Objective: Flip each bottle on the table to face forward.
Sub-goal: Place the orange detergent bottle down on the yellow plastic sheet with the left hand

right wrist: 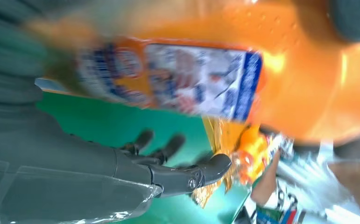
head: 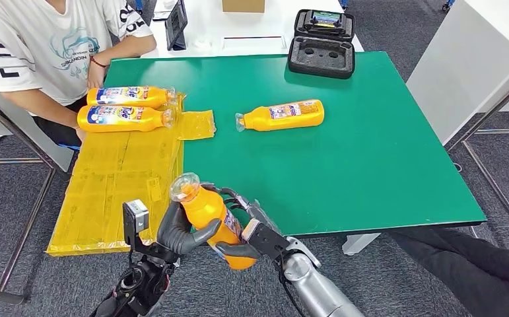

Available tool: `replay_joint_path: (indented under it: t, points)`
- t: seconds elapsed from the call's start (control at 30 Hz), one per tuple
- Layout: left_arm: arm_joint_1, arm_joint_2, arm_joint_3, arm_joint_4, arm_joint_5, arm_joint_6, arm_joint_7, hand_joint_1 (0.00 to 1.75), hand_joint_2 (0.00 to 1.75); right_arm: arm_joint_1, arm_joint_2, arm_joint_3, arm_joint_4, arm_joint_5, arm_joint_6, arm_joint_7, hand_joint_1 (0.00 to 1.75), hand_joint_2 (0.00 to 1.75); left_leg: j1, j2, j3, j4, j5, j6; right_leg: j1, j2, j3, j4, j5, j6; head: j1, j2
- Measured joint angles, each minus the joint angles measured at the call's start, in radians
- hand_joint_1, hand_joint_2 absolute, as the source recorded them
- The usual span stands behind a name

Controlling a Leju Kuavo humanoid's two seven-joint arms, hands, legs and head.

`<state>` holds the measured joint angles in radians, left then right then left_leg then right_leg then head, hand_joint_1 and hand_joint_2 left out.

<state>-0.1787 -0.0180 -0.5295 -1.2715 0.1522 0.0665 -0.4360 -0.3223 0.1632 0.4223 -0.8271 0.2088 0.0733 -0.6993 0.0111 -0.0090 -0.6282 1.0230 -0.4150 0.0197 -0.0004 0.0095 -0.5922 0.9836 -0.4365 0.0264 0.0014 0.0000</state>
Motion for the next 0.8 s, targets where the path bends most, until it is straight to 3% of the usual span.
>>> replay_joint_path:
  t: [0.63,0.8]
  points:
    - [-0.037,0.024,0.144,-0.105,-0.029,0.122,0.012,1.75,1.75,0.011,0.009,-0.094,-0.030,-0.087,0.040,0.032,0.00,0.00,0.000,0.000,0.000,0.000,0.000,0.000,0.000,0.000,0.000,0.000,0.000,0.000,0.000,0.000]
    - [-0.081,0.046,0.184,-0.102,-0.155,0.237,-0.012,1.75,1.75,0.017,0.007,-0.108,-0.048,-0.091,0.034,0.032,0.00,0.00,0.000,0.000,0.000,0.000,0.001,0.000,0.000,0.000,0.000,0.000,0.000,0.000,0.000,0.000]
